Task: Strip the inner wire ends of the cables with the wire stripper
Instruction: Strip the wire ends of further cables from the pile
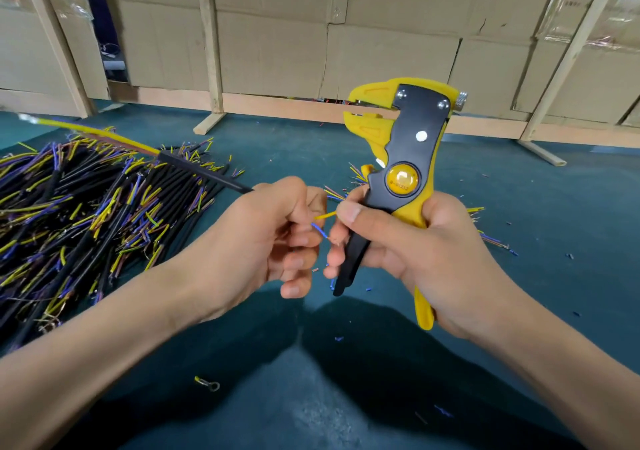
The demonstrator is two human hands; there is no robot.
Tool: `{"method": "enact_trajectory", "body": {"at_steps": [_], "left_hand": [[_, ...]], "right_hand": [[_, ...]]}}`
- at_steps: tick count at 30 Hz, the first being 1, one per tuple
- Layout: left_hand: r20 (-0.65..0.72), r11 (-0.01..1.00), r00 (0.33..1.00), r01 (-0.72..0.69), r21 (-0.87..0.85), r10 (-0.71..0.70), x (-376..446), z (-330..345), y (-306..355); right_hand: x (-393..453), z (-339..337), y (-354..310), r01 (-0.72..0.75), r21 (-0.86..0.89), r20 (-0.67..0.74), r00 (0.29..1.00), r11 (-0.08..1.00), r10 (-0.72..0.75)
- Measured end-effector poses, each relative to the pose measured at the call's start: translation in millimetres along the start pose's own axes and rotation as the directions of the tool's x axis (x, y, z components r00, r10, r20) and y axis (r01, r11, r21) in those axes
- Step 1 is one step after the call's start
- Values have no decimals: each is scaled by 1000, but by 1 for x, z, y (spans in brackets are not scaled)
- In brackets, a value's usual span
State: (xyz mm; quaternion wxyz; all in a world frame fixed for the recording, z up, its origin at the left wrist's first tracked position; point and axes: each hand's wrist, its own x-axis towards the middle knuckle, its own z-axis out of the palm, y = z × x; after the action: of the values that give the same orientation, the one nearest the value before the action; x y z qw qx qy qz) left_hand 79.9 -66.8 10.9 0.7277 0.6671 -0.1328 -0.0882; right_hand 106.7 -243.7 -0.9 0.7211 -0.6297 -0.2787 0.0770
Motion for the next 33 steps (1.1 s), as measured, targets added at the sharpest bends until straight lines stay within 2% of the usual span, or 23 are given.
{"method": "enact_trajectory", "body": {"at_steps": [5,9,13,17,21,23,26,30,33], "left_hand": [[-58,1000,998,-8,-21,7,1,1,0],[-42,1000,999,-1,-13,0,2,1,-5],[-105,1000,994,-3,21,5,6,0,-8],[-141,975,985,-70,212,101,7,-3,-11],[-176,932,981,-18,362,88,10,-5,-15],[-179,906,981,3,424,81,10,-8,-16],[-138,878,990,37,478,33,10,-12,-18],[-5,904,994,103,415,-111,10,-21,-19],[93,926,971,179,334,-222,9,-24,-15]], "right_hand": [[0,-6,-4,-18,15,-63,998,1000,19],[-2,-1,-7,-18,-46,-61,998,999,15],[-5,4,-8,-3,-97,-136,991,995,-11],[-5,3,-11,-26,-231,-214,977,973,-24],[-4,1,-5,-113,-444,-298,954,889,-28],[-2,-2,-2,-156,-496,-323,946,854,-15],[1,-6,-1,-209,-452,-313,947,867,65],[2,-11,-5,-211,-437,-219,968,874,124],[3,-12,-7,-195,-432,-176,976,881,130]]}}
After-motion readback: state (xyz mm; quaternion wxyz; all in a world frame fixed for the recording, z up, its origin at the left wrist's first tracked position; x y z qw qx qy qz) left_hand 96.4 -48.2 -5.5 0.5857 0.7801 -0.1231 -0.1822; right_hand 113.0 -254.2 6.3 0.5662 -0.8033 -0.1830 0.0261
